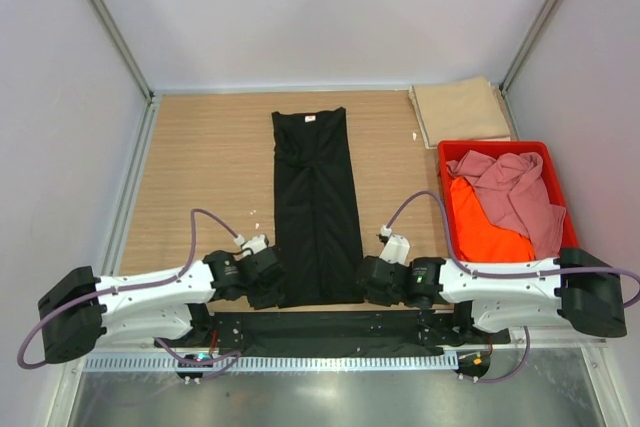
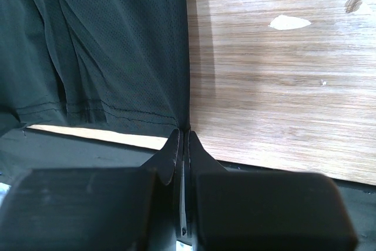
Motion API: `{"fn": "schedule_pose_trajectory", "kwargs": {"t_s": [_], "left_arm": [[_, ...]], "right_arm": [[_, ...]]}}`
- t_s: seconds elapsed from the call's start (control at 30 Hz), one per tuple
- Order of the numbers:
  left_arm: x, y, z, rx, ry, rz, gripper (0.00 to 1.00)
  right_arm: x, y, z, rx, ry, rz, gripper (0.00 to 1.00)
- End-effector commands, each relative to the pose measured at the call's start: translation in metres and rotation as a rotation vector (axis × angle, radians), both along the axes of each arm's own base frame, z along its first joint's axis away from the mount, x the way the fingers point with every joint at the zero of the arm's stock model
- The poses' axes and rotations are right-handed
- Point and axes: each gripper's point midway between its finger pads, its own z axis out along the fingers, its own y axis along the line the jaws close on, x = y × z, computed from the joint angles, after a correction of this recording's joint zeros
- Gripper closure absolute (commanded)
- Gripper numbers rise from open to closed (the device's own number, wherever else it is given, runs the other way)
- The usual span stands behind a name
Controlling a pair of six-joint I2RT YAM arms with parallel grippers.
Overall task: Fold and stack the t-shirts
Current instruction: Fold the tshirt
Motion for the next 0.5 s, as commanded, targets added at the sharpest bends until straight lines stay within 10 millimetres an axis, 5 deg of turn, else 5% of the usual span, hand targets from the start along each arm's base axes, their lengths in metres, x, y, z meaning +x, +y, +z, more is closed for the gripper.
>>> {"fn": "schedule_pose_trajectory", "kwargs": {"t_s": [0.0,0.17,0.37,0.47], "left_arm": [[0.001,0.004,0.000,0.030,-0.020,0.031,0.69],[0.001,0.005,-0.002,0.058,-0.023,0.026,0.72],[0.007,0.001,0.006,0.042,-0.059,0.034,0.97],[0.008,-0.004,0.010,0.022,-0.060,0.032,1.00]], "right_arm": [[0.006,0.005,0.004,0.027,-0.035,-0.035,0.99],[0.005,0.007,0.006,0.030,-0.037,-0.030,0.99],[0.003,0.008,0.008,0.027,-0.053,-0.022,0.99],[0.003,0.004,0.005,0.013,-0.070,-0.027,0.99]]}}
